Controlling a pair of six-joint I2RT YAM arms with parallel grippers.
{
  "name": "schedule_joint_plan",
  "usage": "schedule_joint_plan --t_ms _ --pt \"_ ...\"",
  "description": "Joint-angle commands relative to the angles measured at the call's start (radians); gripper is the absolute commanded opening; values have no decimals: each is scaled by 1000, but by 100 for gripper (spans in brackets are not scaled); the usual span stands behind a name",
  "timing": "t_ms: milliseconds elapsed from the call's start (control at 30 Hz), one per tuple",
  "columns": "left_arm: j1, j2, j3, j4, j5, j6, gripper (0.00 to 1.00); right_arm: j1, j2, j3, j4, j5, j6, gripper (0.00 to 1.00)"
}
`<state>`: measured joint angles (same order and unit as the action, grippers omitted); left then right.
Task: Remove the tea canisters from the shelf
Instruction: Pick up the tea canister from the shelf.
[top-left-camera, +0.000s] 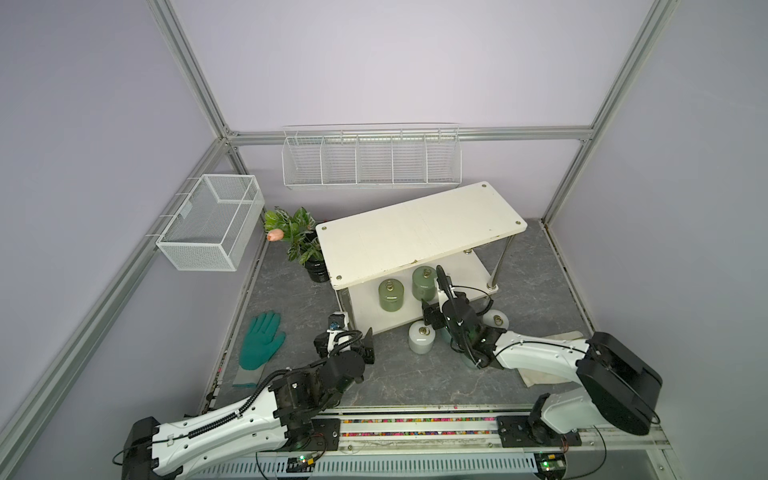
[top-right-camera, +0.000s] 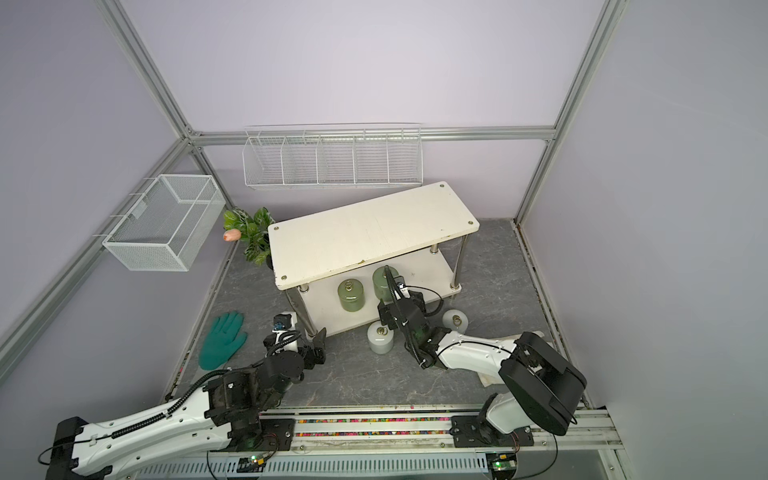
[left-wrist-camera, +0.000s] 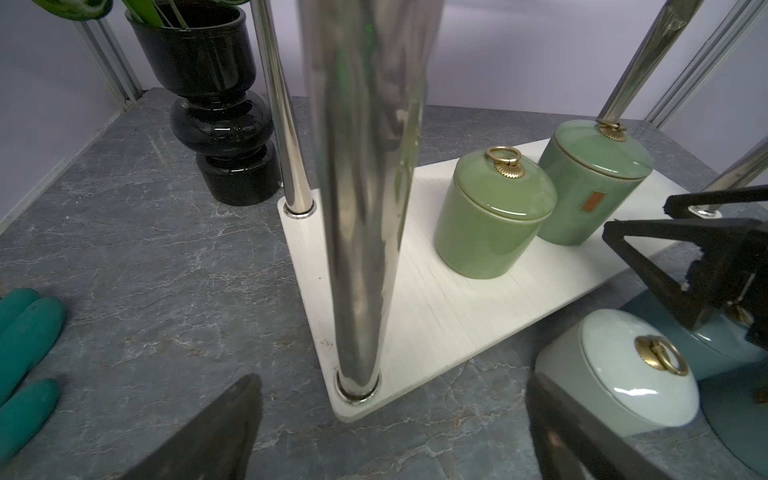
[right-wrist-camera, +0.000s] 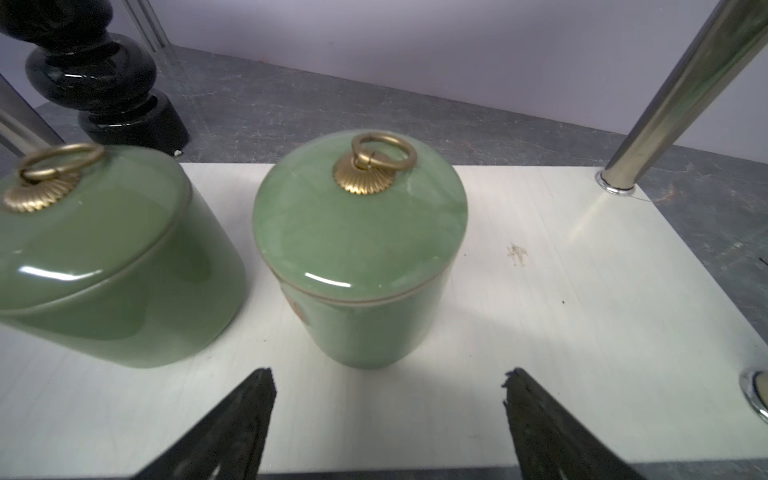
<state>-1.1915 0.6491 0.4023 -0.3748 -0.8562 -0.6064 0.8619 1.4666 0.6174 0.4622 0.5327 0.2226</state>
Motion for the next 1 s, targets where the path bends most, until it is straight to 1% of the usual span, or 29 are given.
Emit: schedule_joint_plan --t_ms 0,367,600,967 --pt "-2 4 27 -18 -10 -12 100 -10 32 15 104 -28 -39 89" --pt "-2 13 35 -37 -12 -19 100 -18 150 9 272 -46 -56 89" --pt "-2 28 40 -35 -17 -20 100 -20 179 8 322 -20 -71 89" --pt "-1 59 45 -22 -8 -19 100 -31 225 23 363 -17 -81 89"
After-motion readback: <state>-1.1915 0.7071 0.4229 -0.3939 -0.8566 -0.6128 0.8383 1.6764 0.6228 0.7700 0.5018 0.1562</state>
